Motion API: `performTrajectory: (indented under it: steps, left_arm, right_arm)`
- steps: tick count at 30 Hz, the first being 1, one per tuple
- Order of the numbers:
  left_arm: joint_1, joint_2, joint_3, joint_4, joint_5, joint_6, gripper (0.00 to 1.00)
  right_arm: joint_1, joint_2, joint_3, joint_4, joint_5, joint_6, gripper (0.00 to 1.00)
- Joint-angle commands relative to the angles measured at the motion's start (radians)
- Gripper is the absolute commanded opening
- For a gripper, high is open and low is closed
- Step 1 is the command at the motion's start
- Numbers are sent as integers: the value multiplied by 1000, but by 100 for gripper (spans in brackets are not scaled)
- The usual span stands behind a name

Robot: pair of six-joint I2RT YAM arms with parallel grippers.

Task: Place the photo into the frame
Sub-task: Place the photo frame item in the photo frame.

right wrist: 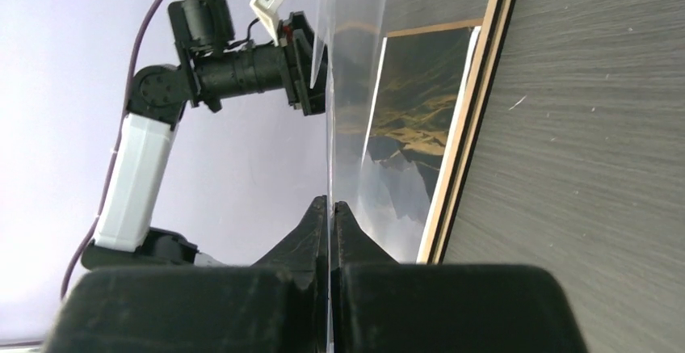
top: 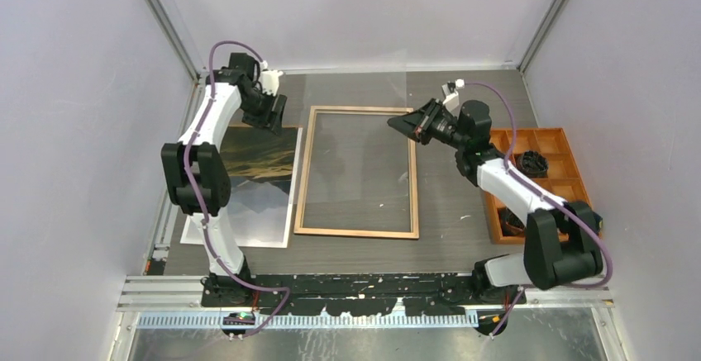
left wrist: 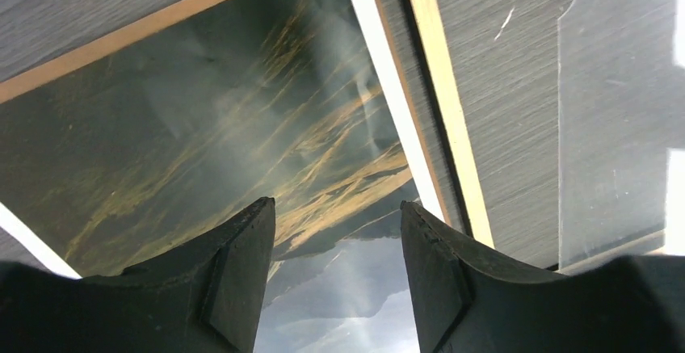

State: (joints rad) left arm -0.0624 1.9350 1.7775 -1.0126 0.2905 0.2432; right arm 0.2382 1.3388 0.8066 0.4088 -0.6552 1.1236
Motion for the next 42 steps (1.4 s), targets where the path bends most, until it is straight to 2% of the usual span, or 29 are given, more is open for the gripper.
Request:
performTrajectory:
  steps: [1,4,11,16,19,22,25,28,32,38,42]
  left_arm:
    - [8,-13,4,-9,-41,-1,61]
    - [-7,12,-49,20,-62,2,61]
    - [-92,91,-129,126,-220,36,61]
    - [-144,126,-183,171,-273,64,61]
    - [-156,147,-200,181,-297,76,60]
    - [-163,160,-214,190,-322,86,60]
    - [-175,159,-235,207,-344,102,60]
    - [-188,160,-253,221,-367,117,60]
    - [-198,165,-265,235,-390,134,60]
    - [-199,179,-256,230,-390,139,60]
    - [-198,175,-241,212,-372,139,60]
  right_arm:
    - [19,143,12,169,20,70,1]
    - [44,254,-1,260,44,85,1]
    - [91,362,-56,269,164,-6,7]
    - [101,386,-73,212,165,-69,25]
    - [99,452,-46,238,113,-66,43]
    - [97,517,-32,302,89,-34,56]
    - [83,583,-17,382,61,8,76]
    - [61,643,-11,494,33,75,80]
    - [37,671,-13,592,5,126,77]
    - [36,680,-1,632,-21,155,48]
    - [36,660,0,585,-18,126,27]
